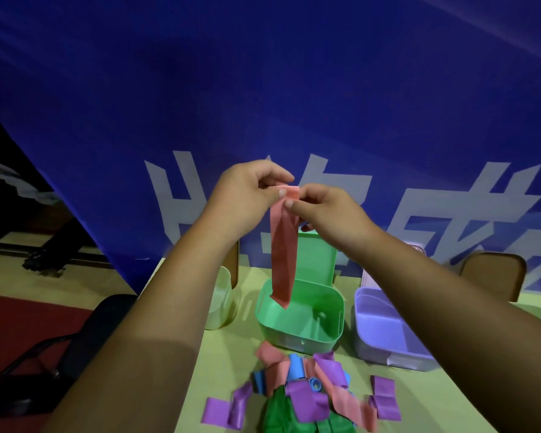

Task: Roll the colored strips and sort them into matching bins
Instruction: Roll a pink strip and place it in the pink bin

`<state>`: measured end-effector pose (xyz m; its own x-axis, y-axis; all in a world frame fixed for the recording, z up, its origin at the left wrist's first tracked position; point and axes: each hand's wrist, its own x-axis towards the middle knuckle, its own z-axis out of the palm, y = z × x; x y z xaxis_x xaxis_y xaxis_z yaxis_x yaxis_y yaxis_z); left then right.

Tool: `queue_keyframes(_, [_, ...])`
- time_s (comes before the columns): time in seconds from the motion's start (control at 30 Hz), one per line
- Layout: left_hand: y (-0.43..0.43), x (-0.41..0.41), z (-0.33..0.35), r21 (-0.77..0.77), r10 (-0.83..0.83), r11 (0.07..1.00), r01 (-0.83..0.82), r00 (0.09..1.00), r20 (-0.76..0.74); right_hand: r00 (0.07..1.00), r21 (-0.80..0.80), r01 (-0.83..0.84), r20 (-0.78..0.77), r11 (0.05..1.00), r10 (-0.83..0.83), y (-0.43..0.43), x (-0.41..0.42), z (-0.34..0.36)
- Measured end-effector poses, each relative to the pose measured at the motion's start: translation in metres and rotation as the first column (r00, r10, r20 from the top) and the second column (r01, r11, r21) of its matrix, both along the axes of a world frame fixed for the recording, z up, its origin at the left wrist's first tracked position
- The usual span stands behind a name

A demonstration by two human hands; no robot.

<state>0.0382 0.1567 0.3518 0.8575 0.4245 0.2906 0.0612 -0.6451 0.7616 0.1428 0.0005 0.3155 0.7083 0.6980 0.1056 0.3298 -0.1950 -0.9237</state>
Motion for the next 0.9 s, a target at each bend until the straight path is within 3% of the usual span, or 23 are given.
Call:
queue_keyframes(0.13, [-0.004,-0.001,0.0,-0.054,0.009,0.999,-0.007,0.999,0.042,0.998,0.045,-0.005,-0.06,0.999,0.008,-0.003,-0.001,0.002])
queue_keyframes(0.23, [-0.006,-0.002,-0.007,-0.193,-0.002,0.981,0.003,1.0,0.006,0.997,0.074,0.003,-0.083,0.997,0.003,-0.006,-0.001,0.005])
queue_keyframes(0.33, [-0.011,-0.002,-0.026,-0.531,-0.119,0.842,0.098,0.993,-0.007,0.995,0.111,0.021,-0.097,0.994,-0.01,-0.011,-0.003,0.012])
queue_keyframes(0.4, [-0.016,-0.004,-0.044,-0.669,-0.193,0.729,0.149,0.981,0.008,0.994,0.137,0.041,-0.106,0.99,-0.027,-0.014,-0.002,0.015])
queue_keyframes(0.57, [-0.03,-0.003,-0.083,-0.558,-0.279,0.822,0.118,0.937,-0.212,0.993,0.169,0.085,-0.098,0.982,-0.069,-0.023,0.002,0.026])
queue_keyframes(0.77, [-0.04,-0.007,-0.117,-0.592,-0.254,0.806,0.029,0.919,-0.302,0.948,0.256,0.305,-0.175,0.917,-0.266,-0.037,0.014,0.03])
queue_keyframes(0.9, [-0.04,-0.008,-0.129,-0.587,-0.186,0.807,-0.068,0.914,-0.362,0.897,0.232,0.433,-0.202,0.871,-0.392,-0.047,0.025,0.018])
